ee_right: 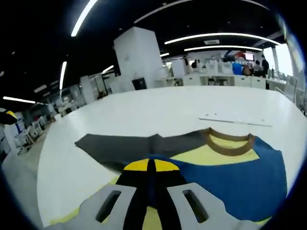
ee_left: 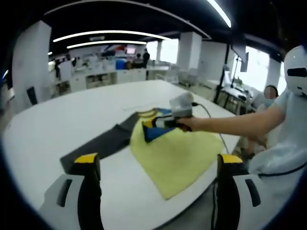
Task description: Fold the garment on the visible template until the final outline fits inside the template.
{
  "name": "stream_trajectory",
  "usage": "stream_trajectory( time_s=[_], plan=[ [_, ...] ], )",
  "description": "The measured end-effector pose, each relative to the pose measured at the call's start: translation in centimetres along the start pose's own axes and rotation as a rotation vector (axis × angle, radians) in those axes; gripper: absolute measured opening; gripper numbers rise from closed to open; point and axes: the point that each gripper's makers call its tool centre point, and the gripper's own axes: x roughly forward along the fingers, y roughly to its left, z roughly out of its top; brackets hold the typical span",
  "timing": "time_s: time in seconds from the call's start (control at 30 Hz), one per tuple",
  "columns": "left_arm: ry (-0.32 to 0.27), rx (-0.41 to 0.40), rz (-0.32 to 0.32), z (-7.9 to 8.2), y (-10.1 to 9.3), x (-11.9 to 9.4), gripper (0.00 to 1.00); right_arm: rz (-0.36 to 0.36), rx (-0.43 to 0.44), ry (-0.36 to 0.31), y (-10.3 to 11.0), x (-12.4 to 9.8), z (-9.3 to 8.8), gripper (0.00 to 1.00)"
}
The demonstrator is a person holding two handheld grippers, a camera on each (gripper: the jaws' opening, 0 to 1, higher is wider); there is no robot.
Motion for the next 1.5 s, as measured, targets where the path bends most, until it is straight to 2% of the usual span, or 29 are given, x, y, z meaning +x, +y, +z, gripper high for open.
stream_trajectory(
  time_s=[0.13, 0.27, 0.33, 0.53, 0.7, 0.8, 1.07, 1.2, 1.5],
  plan=[
    [-0.015, -0.008, 0.021, 0.3, 0.5, -0.5, 0.98, 0.039, -0.047, 0.003, 1.6, 0.7, -0.1, 0.04],
    [-0.024, -0.006, 0.027, 0.4, 0.6, -0.6, 0.98, 0.048, -0.048, 0.011, 1.9, 0.7, -0.2, 0.16],
    [-0.015, -0.003, 0.028, 0.2, 0.6, -0.5, 0.98, 0.054, -0.048, 0.02, 2.0, 0.7, -0.4, 0.17],
    [-0.014, 0.006, 0.015, 0.3, 0.1, -0.2, 0.98, 0.043, -0.035, 0.012, 1.7, -0.4, -0.5, 0.21],
    [-0.029, 0.021, 0.006, 0.9, -0.3, 0.0, 0.98, 0.032, -0.047, 0.009, 1.4, -1.7, -0.4, 0.3],
    [-0.006, 0.052, -0.009, 0.7, -0.7, 0.3, 0.98, 0.013, -0.051, 0.007, 1.1, -2.9, -0.7, 0.35],
    [-0.009, 0.073, -0.042, 1.2, -1.7, 1.0, 0.99, -0.018, -0.058, -0.006, 0.3, -6.0, -0.7, 0.53],
    [0.043, 0.141, -0.046, 0.7, -2.3, 1.9, 0.99, -0.04, -0.04, -0.01, -0.5, -8.2, -0.9, 0.61],
    [0.06, 0.18, -0.104, 1.3, -4.5, 4.0, 0.99, -0.12, -0.009, -0.011, -2.8, -13.6, -2.2, 0.75]
  ],
)
